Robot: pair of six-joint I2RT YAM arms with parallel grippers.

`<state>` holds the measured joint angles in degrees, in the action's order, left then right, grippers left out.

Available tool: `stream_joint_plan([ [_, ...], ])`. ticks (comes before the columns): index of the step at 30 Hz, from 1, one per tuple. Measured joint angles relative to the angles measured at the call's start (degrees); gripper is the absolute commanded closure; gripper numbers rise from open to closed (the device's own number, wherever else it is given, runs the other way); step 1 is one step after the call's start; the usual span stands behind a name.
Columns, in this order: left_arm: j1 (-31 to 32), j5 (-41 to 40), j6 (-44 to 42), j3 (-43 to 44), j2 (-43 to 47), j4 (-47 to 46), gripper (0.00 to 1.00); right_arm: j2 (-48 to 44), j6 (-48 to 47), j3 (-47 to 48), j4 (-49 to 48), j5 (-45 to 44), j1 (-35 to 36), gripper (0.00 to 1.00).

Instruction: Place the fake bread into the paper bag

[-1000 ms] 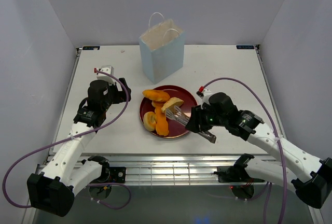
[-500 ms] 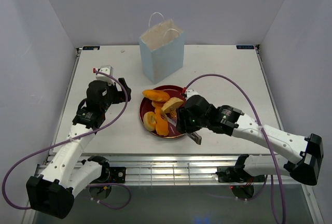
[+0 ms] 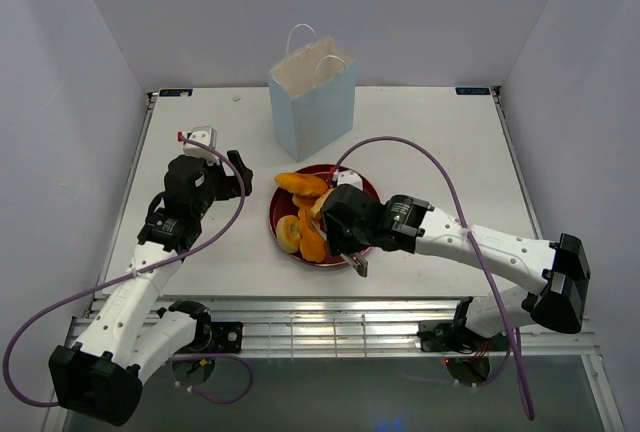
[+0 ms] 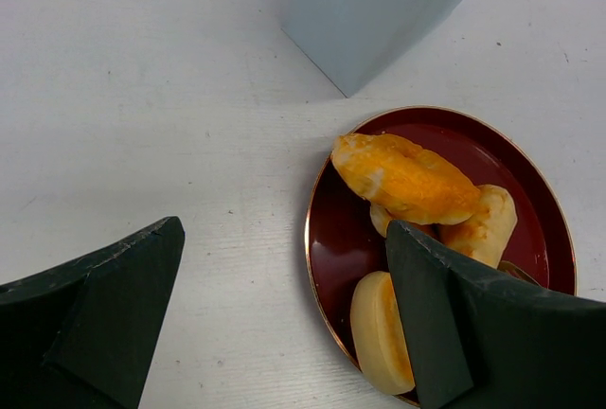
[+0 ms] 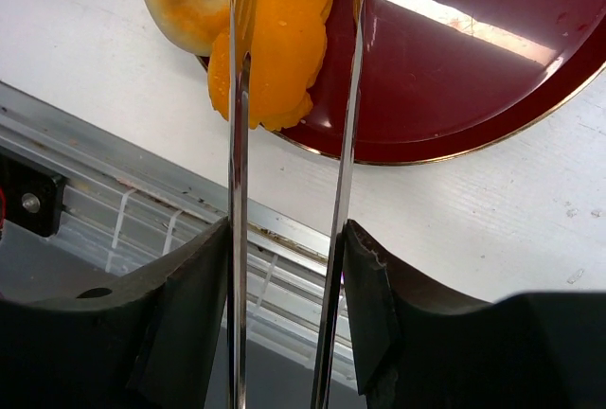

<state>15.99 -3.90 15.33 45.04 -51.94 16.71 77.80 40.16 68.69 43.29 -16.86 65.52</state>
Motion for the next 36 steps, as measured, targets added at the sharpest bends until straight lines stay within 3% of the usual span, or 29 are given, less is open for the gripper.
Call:
stream_joint_plan([
  [8, 0.02, -0.02, 0.00, 0.00, 0.42, 0.00, 0.02, 3.69, 0.94, 2.05, 1.14, -2.27, 0.74, 0.49],
  [12, 0.11, -0.04, 0.00, 0.00, 0.42, 0.00, 0.02, 3.69, 1.51, 2.32, 1.73, -3.28, 0.79, 0.56],
  [20, 0.26, -0.11, 0.00, 0.00, 0.59, 0.00, 0.02, 3.10, 2.14, 2.47, 2.95, -4.48, 0.87, 0.80],
  [26, 0.26, -0.15, 0.00, 0.00, 0.70, 0.00, 0.02, -2.75, 3.10, 1.44, 3.85, -5.09, 0.87, 0.92],
  [36, 0.26, -0.20, -0.02, 0.00, 0.70, 0.00, 0.02, -12.09, 4.02, 0.04, 5.29, -5.66, 0.87, 0.92],
])
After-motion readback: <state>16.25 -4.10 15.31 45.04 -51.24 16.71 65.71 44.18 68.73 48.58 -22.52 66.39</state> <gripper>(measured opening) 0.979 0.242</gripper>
